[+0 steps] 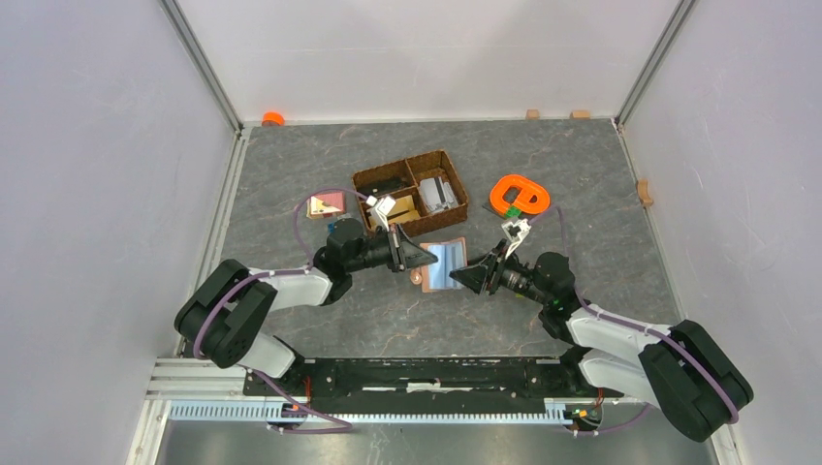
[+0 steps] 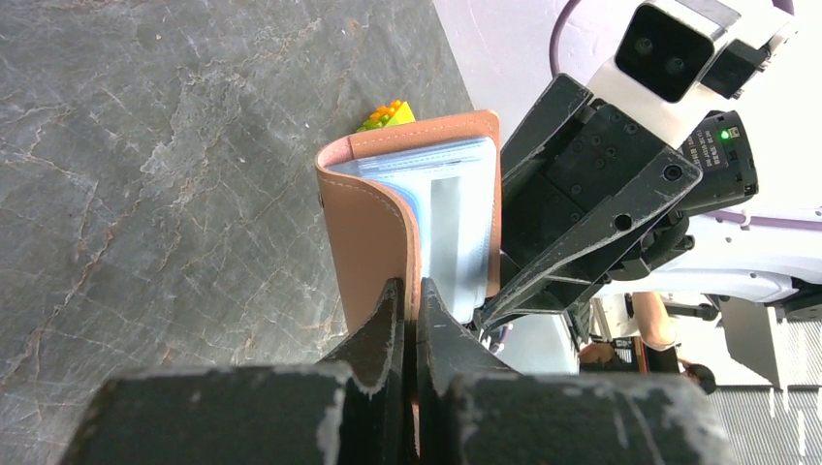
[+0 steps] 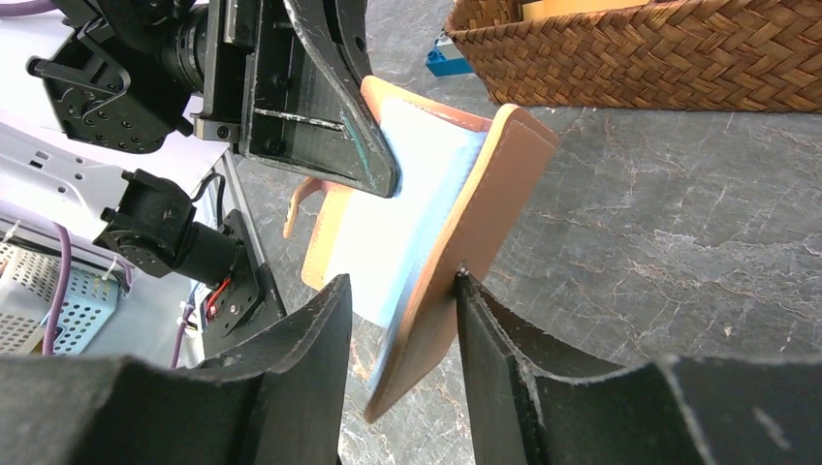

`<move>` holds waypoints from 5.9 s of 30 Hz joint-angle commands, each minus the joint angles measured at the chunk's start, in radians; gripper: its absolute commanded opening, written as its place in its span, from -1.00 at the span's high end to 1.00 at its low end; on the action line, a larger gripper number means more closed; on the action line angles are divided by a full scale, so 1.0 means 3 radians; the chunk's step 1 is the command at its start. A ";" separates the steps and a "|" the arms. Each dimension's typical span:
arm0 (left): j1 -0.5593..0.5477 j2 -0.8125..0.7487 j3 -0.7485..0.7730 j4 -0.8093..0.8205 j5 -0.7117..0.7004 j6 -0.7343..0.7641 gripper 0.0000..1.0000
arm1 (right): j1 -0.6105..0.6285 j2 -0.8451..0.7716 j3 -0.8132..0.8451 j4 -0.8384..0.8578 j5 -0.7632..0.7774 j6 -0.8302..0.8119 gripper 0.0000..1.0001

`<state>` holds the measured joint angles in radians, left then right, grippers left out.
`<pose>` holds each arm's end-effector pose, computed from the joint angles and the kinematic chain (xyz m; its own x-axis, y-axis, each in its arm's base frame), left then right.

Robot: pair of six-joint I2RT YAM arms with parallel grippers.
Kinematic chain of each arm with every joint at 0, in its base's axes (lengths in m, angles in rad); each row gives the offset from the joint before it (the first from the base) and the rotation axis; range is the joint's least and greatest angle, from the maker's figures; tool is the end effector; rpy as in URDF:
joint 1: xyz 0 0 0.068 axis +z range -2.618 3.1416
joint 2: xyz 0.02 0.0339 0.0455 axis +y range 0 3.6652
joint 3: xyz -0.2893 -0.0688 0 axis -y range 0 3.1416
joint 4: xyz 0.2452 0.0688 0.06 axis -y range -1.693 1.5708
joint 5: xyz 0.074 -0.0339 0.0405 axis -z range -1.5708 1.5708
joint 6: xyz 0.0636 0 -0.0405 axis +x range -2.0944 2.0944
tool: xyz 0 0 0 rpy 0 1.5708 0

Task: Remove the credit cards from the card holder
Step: Remove the credit card from the card holder.

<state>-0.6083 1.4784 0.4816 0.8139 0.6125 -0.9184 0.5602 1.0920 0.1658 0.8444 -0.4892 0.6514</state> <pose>0.2259 -0.2019 0.2053 -0.8308 -0.2137 -0.5139 0.4469 0.2941 -0.8449 0.1635 0.1378 0.1997 -0.5800 0.2680 -0.7693 -0.6465 0.4231 0.6348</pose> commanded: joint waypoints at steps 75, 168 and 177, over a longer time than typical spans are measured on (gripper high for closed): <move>-0.0079 0.0963 0.0765 -0.1390 -0.0425 0.0402 0.96 | -0.0016 0.0616 0.0416 -0.0750 0.0086 -0.0270 0.16; -0.0105 0.0438 0.0545 -0.1189 -0.0405 0.0455 0.10 | 0.0515 0.0839 0.1140 -0.2123 0.1240 -0.0961 0.83; -0.0105 0.0379 0.0462 -0.1052 -0.0404 0.0429 -0.24 | 0.0515 0.0825 0.1128 -0.2095 0.1208 -0.0950 0.87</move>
<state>-0.6353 1.6241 0.6193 0.4225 0.4580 -0.7807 0.7116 1.3426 0.5159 0.2523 -0.1371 0.3939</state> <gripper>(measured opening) 0.600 0.132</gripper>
